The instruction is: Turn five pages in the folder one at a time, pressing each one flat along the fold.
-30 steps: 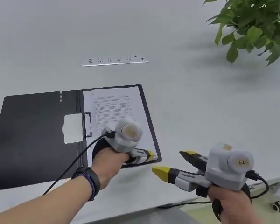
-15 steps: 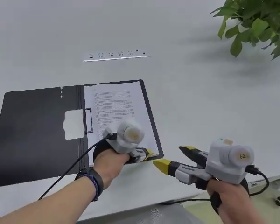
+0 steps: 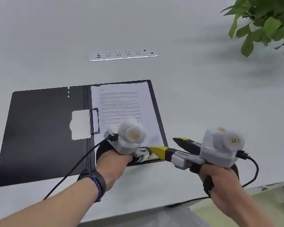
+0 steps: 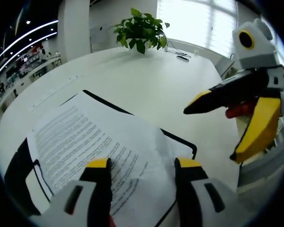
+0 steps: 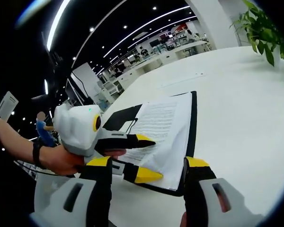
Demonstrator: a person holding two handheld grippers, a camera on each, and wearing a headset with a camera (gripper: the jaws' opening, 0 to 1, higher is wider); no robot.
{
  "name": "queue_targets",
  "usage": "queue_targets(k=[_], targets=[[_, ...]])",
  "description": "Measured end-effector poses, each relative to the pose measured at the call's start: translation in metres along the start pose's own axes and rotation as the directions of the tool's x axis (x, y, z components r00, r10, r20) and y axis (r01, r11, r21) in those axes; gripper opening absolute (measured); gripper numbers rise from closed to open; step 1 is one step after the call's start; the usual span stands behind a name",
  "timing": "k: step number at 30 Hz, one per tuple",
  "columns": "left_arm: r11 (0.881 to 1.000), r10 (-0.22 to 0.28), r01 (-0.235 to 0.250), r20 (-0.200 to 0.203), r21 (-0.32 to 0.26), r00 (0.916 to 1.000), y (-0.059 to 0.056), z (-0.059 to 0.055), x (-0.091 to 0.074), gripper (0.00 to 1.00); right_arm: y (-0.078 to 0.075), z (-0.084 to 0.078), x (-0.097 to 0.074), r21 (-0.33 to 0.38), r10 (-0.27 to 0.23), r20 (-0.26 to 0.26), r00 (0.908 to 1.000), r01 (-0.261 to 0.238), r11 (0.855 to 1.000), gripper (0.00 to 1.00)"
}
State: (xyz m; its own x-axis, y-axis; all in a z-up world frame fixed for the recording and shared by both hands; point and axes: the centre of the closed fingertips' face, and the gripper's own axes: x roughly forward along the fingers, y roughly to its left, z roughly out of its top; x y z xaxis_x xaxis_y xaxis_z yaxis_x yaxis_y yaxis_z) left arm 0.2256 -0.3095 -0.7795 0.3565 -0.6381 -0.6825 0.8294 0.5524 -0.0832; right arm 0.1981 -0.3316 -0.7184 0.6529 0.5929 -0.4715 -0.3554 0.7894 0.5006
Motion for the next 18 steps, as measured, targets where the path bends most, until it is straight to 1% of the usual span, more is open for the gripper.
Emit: queue_targets(k=[2,3,5,6,8,9,10,11,13,18], targets=[[1.0,-0.001,0.001,0.0,0.002,1.0,0.0,0.0,0.0,0.54,-0.005,0.005,0.011,0.014,-0.002,0.005,1.0,0.002,1.0,0.6],[1.0,-0.001,0.001,0.0,0.004,1.0,0.0,-0.001,0.0,0.54,-0.005,0.007,0.014,0.017,0.001,0.009,1.0,-0.001,1.0,0.59],[1.0,-0.004,0.004,0.001,0.006,1.0,0.0,-0.001,-0.001,0.54,-0.006,0.011,0.022,0.059,0.017,0.03,0.9994,-0.018,0.998,0.57],[1.0,-0.006,0.006,0.002,0.006,1.0,-0.001,-0.001,-0.001,0.54,-0.006,0.011,0.025,0.07,0.023,0.029,0.9993,-0.025,0.997,0.57],[1.0,-0.009,0.009,0.003,0.003,1.0,-0.001,-0.002,-0.001,0.54,-0.009,0.01,0.032,0.073,0.022,0.017,0.9996,-0.023,0.997,0.56],[1.0,-0.01,0.01,0.003,0.001,0.9999,-0.001,-0.002,-0.001,0.54,-0.01,0.006,0.035,0.063,0.02,-0.011,0.9997,-0.019,0.998,0.55],[1.0,-0.012,0.012,0.003,0.0,0.9999,-0.001,-0.002,-0.001,0.54,-0.01,0.006,0.036,0.052,0.017,-0.013,0.9998,-0.017,0.999,0.54],[1.0,-0.014,0.014,0.003,-0.001,0.9999,-0.001,-0.002,-0.001,0.54,-0.01,0.007,0.037,0.055,0.02,-0.009,0.9998,-0.019,0.998,0.53],[1.0,-0.016,0.016,0.005,-0.001,0.9999,-0.002,-0.003,-0.002,0.54,-0.01,0.007,0.039,0.086,0.034,-0.006,0.9994,-0.033,0.996,0.52],[1.0,-0.022,0.022,0.005,-0.007,0.9997,-0.004,-0.004,-0.004,0.56,-0.008,0.001,0.042,0.11,0.051,-0.016,0.9986,-0.049,0.993,0.49]])
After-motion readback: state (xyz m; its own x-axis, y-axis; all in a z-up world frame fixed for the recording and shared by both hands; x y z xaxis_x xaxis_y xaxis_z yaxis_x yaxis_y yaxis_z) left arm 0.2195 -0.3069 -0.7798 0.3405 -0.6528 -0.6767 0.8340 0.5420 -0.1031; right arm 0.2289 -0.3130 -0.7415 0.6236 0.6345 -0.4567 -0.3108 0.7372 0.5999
